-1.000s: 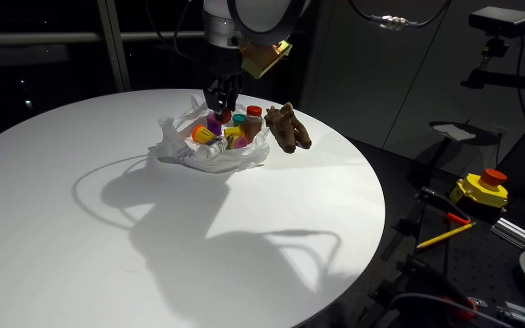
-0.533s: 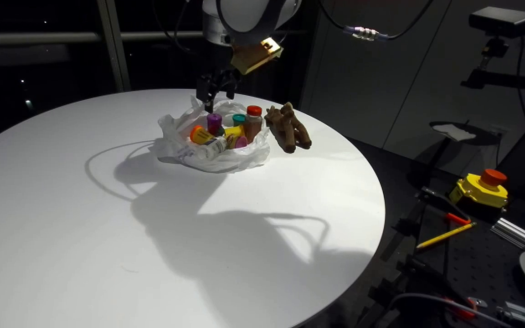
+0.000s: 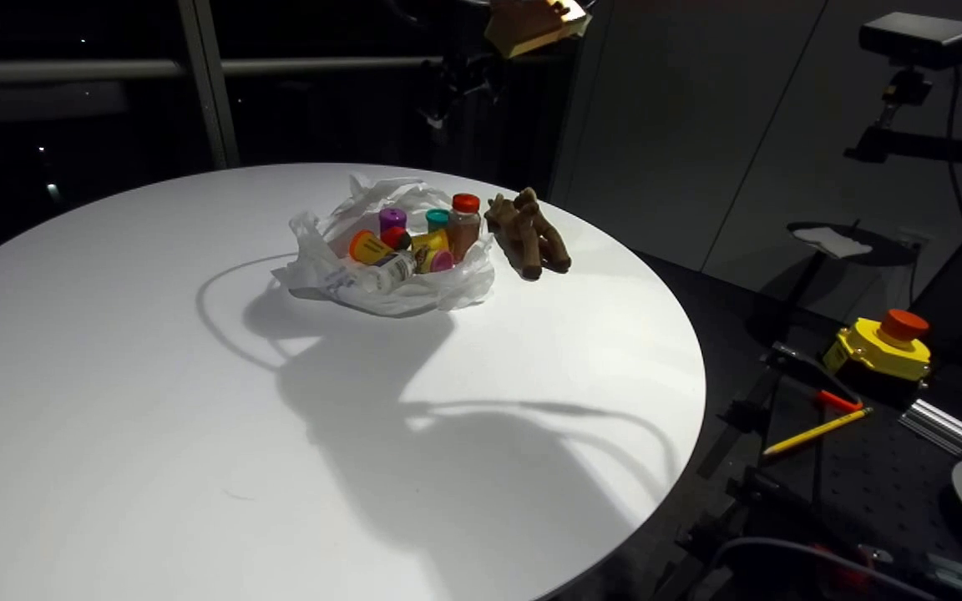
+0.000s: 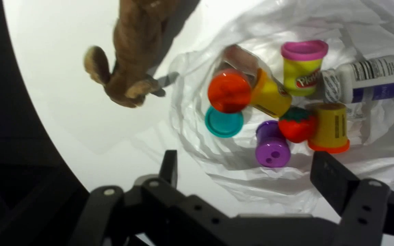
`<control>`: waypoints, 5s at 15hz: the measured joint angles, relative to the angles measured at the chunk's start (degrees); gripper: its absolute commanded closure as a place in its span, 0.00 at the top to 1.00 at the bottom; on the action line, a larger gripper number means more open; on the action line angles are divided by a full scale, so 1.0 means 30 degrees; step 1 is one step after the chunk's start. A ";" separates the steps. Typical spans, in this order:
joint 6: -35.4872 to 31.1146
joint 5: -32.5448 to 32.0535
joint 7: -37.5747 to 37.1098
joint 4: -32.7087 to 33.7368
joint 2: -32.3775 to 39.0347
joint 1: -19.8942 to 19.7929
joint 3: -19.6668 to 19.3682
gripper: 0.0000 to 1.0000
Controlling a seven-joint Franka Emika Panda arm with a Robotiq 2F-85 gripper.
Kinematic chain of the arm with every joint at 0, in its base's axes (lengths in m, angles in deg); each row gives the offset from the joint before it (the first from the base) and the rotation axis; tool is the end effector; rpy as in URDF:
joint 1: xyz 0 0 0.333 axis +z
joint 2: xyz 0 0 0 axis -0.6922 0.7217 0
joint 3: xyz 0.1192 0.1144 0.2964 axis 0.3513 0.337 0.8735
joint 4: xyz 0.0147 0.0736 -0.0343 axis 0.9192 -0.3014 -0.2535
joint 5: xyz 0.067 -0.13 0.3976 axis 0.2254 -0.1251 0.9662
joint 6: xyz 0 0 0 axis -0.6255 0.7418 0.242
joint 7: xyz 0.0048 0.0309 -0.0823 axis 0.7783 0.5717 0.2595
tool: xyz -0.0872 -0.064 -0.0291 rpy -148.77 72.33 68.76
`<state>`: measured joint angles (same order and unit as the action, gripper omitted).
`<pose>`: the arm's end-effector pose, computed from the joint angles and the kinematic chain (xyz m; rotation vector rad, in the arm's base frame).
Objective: Pick the objects on the table in the plastic bag
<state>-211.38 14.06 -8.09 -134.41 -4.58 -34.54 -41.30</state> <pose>0.6935 0.0014 0.3105 2.8766 -0.0103 0.3288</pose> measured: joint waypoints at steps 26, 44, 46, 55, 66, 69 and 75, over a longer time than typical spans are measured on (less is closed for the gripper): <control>-0.1851 0.4403 0.1429 0.0415 0.4703 -0.4979 0.0561 0.38; -0.2550 -0.2695 -0.2032 -0.3029 -0.2969 0.0228 0.0412 0.03; -0.3855 -0.1963 -0.0863 -0.3139 -0.2627 -0.0017 0.1305 0.03; -0.7202 0.5846 0.8756 -0.2187 0.1591 -0.4629 0.7193 0.03; -0.7200 0.6088 1.1580 -0.0321 0.4126 -0.6184 0.7428 0.03; -0.7277 0.4888 1.1571 -0.0125 0.4358 -0.5682 0.6442 0.04; -0.7926 0.2906 1.2142 -0.0306 0.4440 -0.5235 0.5912 0.49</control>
<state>-235.16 22.78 28.34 -135.33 8.74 -50.25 -23.57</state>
